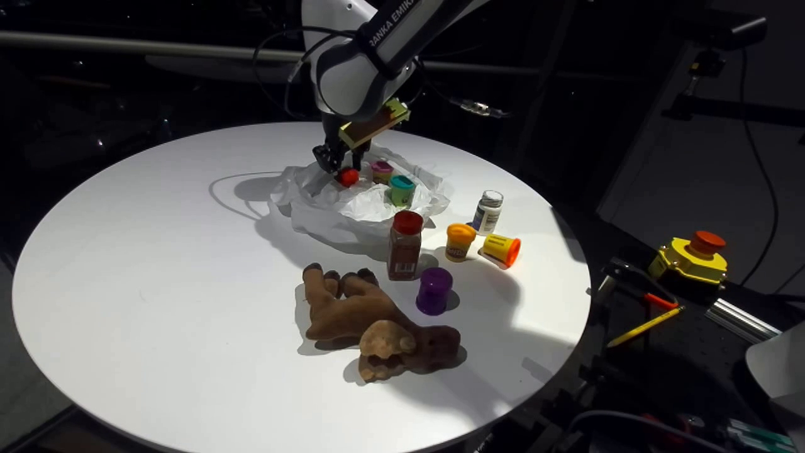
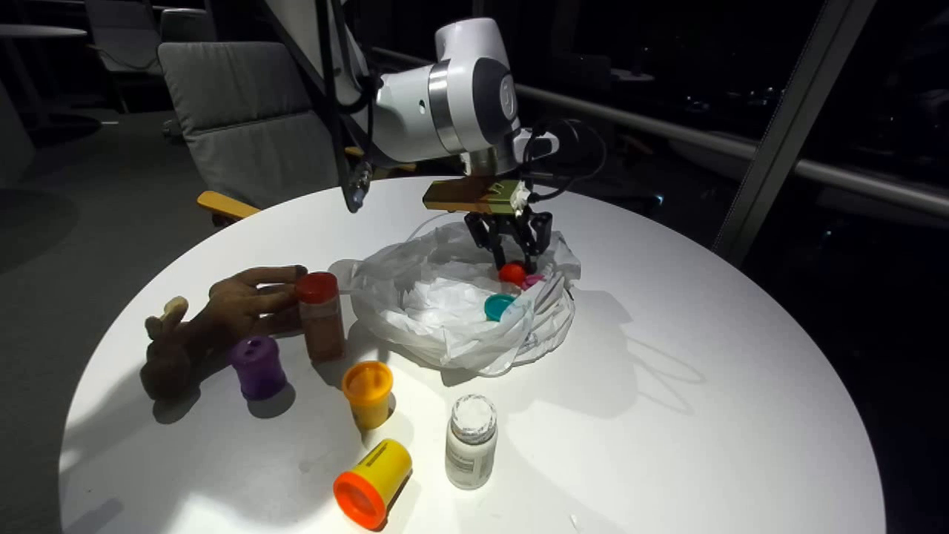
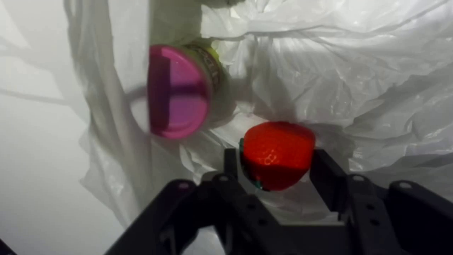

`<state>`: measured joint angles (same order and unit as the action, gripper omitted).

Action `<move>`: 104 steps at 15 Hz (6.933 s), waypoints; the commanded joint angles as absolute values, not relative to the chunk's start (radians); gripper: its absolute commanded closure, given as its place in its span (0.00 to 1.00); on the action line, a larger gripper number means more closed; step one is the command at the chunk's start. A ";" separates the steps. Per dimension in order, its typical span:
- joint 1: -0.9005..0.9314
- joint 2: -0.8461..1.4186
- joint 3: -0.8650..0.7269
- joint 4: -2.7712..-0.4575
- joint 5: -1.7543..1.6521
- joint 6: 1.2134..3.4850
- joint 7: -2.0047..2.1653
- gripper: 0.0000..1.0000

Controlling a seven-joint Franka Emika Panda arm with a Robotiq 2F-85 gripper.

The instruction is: Pick up the objects from the plastic bag and them on the table.

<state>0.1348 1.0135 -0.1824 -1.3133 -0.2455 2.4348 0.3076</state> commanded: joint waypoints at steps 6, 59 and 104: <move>0.115 1.019 -0.174 -1.271 -0.217 2.381 0.294 0.75; 0.115 0.498 -0.102 -1.915 0.046 2.429 0.634 0.00; 0.069 0.530 -0.121 -1.900 0.120 2.555 0.854 0.73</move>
